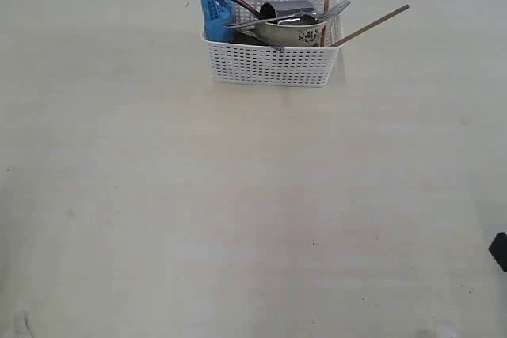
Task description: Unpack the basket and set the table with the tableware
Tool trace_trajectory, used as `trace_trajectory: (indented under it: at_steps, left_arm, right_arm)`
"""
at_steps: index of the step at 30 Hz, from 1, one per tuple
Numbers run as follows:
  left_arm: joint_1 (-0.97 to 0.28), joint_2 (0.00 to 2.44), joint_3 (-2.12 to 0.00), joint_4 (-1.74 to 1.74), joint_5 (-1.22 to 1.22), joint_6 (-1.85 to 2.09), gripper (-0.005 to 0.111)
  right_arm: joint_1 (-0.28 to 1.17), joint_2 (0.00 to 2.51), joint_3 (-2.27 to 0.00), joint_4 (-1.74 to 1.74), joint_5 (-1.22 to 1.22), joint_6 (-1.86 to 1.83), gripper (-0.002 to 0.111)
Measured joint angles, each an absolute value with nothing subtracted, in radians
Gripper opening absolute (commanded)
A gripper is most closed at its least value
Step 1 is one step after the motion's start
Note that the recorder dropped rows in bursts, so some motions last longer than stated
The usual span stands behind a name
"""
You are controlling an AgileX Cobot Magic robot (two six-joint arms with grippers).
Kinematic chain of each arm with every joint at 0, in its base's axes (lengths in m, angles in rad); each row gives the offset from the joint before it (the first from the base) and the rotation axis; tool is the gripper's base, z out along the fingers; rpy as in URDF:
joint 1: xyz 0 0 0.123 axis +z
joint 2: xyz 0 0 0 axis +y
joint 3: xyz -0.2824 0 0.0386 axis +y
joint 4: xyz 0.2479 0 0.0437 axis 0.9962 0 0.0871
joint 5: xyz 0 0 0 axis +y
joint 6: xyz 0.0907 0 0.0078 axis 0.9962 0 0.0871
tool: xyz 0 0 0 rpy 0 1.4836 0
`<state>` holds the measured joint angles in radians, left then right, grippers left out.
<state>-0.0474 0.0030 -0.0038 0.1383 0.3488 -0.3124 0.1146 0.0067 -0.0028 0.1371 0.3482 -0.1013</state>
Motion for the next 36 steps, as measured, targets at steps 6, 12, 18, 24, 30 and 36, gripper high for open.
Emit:
trace_trajectory:
  at_steps: [6,12,18,24,30,36]
  left_arm:
    - [-0.047,0.003,-0.004,0.138,0.349,-0.312,0.000]
    - [-0.047,0.003,-0.004,0.138,0.349,-0.312,0.000]
    - [-0.047,0.003,-0.004,0.138,0.349,-0.312,0.000]
    - [-0.047,0.003,-0.004,0.138,0.349,-0.312,0.000]
    - [-0.047,0.003,-0.004,0.138,0.349,-0.312,0.000]
    - [-0.047,0.003,-0.004,0.138,0.349,-0.312,0.000]
  right_arm:
    - [0.115,0.007,-0.003,0.137,0.348,-0.101,0.000]
    - [0.115,0.007,-0.003,0.069,0.240,-0.147,0.000]
    - [0.115,0.007,-0.003,0.059,0.000,-0.153,0.000]
    - [0.115,0.007,-0.003,0.072,-0.210,-0.121,0.000]
    - [0.115,0.005,-0.003,0.112,-0.503,0.046,0.000]
    - [0.115,0.177,-0.169,0.168,-0.571,0.071,0.000]
